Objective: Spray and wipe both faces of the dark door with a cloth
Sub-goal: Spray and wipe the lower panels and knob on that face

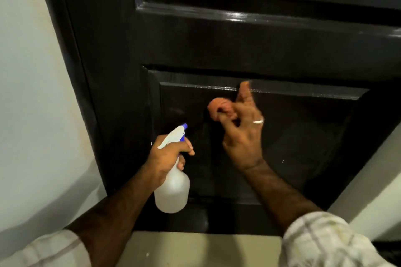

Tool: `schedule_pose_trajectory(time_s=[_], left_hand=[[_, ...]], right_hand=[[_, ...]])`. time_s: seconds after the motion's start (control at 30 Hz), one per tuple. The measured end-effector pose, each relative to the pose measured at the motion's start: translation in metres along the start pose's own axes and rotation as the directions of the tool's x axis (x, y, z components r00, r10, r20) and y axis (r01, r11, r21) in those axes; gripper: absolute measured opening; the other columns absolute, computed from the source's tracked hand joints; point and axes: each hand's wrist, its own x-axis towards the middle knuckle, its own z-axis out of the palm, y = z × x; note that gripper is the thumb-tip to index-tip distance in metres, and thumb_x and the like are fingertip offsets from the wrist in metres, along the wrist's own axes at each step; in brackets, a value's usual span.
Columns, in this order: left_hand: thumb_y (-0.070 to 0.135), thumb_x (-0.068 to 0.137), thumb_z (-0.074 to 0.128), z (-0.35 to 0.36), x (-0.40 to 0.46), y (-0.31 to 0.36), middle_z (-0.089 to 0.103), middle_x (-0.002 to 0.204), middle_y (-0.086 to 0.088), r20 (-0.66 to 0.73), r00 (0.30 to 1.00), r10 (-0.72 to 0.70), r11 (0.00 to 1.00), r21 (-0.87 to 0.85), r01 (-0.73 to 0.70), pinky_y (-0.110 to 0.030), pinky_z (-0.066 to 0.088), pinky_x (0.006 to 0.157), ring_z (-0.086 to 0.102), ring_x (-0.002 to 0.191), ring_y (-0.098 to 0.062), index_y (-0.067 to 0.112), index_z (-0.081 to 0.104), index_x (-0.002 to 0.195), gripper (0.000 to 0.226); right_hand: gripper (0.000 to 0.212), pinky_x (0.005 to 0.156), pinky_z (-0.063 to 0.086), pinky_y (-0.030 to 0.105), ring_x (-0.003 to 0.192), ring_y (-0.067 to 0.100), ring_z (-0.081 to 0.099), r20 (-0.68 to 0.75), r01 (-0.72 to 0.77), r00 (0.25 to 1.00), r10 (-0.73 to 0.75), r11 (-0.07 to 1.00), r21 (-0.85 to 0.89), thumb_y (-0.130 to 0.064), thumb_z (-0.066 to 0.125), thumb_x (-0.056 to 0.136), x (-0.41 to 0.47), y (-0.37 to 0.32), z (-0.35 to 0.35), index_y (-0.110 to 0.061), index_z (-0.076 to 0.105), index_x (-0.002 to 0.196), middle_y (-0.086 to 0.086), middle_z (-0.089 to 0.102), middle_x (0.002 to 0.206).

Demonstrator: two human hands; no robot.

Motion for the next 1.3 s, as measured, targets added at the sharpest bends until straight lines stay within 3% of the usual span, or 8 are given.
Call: schedule_pose_trajectory(time_s=[0.2,0.3,0.53,0.73,0.9,1.07,1.2,1.3], left_hand=[[-0.004,0.08,0.07,-0.031,-0.013,-0.023,0.066,0.093,-0.039,-0.022,0.998,-0.053,0.998,0.026,0.053,-0.033,0.043,0.052,0.047,0.041,-0.021,-0.012,0.067,0.081,0.008],[0.003,0.077,0.072,-0.049,-0.014,-0.03,0.065,0.093,-0.04,-0.026,0.998,-0.053,0.998,0.031,0.054,-0.032,0.044,0.052,0.05,0.044,-0.021,-0.009,0.069,0.08,0.013],[-0.003,0.081,0.071,-0.066,-0.017,-0.049,0.067,0.079,-0.029,-0.159,0.987,-0.039,0.999,0.006,0.041,-0.029,0.041,0.046,0.048,0.044,-0.023,-0.015,0.065,0.082,0.013],[0.012,0.077,0.076,-0.083,-0.026,-0.087,0.059,0.063,-0.017,-0.355,0.904,-0.239,0.97,-0.134,0.204,-0.028,0.038,0.042,0.046,0.041,-0.022,-0.013,0.06,0.1,0.038],[-0.003,0.094,0.064,-0.107,-0.027,-0.08,0.072,0.088,-0.025,-0.351,0.928,-0.122,0.99,-0.111,0.088,-0.027,0.043,0.045,0.053,0.054,-0.025,-0.001,0.071,0.083,0.013],[0.002,0.088,0.07,-0.118,-0.021,-0.068,0.071,0.087,-0.021,-0.348,0.937,-0.027,0.997,-0.083,-0.002,-0.028,0.045,0.048,0.054,0.053,-0.024,0.004,0.072,0.08,0.009],[-0.002,0.091,0.066,-0.119,-0.025,-0.075,0.069,0.086,-0.021,-0.334,0.94,-0.066,0.997,-0.061,0.048,-0.029,0.045,0.048,0.053,0.054,-0.025,0.001,0.071,0.083,0.01],[-0.003,0.09,0.069,-0.112,-0.031,-0.082,0.068,0.087,-0.025,-0.299,0.945,-0.13,0.992,-0.047,0.121,-0.028,0.043,0.047,0.051,0.048,-0.021,-0.005,0.07,0.091,0.003]], right_hand=[[0.032,0.11,0.048,0.054,0.127,0.041,0.067,0.556,0.503,0.683,-0.474,0.857,0.111,-0.021,0.059,0.111,-0.102,0.03,0.004,-0.016,0.061,0.142,0.014,0.066,0.143],[0.045,0.119,0.048,0.05,0.138,0.031,0.061,0.501,0.103,0.85,-0.162,0.984,0.143,-0.016,0.076,0.101,-0.049,0.034,-0.015,-0.017,0.064,0.145,-0.003,0.063,0.151],[0.047,0.115,0.034,0.047,0.138,0.039,0.044,0.034,0.06,0.998,-0.06,0.998,-0.017,-0.003,0.064,0.086,0.023,-0.054,0.055,-0.019,0.079,0.128,0.021,0.056,0.144],[0.045,0.107,0.052,0.053,0.13,0.04,0.062,0.587,0.603,0.577,-0.567,0.781,0.162,-0.02,0.048,0.103,-0.078,-0.051,0.085,-0.019,0.067,0.144,0.015,0.055,0.151],[0.046,0.102,0.039,0.053,0.136,0.043,0.044,0.165,0.3,0.944,-0.284,0.951,-0.076,-0.016,0.061,0.093,0.028,-0.086,0.084,-0.023,0.071,0.137,0.024,0.056,0.151],[0.037,0.109,0.044,0.06,0.137,0.043,0.049,0.05,0.171,0.984,-0.169,0.985,-0.035,-0.019,0.058,0.106,-0.002,-0.112,0.123,-0.011,0.071,0.139,0.022,0.054,0.148],[0.035,0.122,0.036,0.052,0.15,0.037,0.043,0.375,0.46,0.817,-0.438,0.887,0.034,-0.02,0.05,0.115,-0.111,-0.1,0.13,-0.008,0.069,0.141,0.017,0.056,0.157],[0.038,0.118,0.03,0.044,0.139,0.034,0.05,0.638,0.689,0.446,-0.628,0.696,0.203,-0.023,0.043,0.113,-0.138,-0.088,0.119,-0.013,0.072,0.136,0.008,0.063,0.149]])
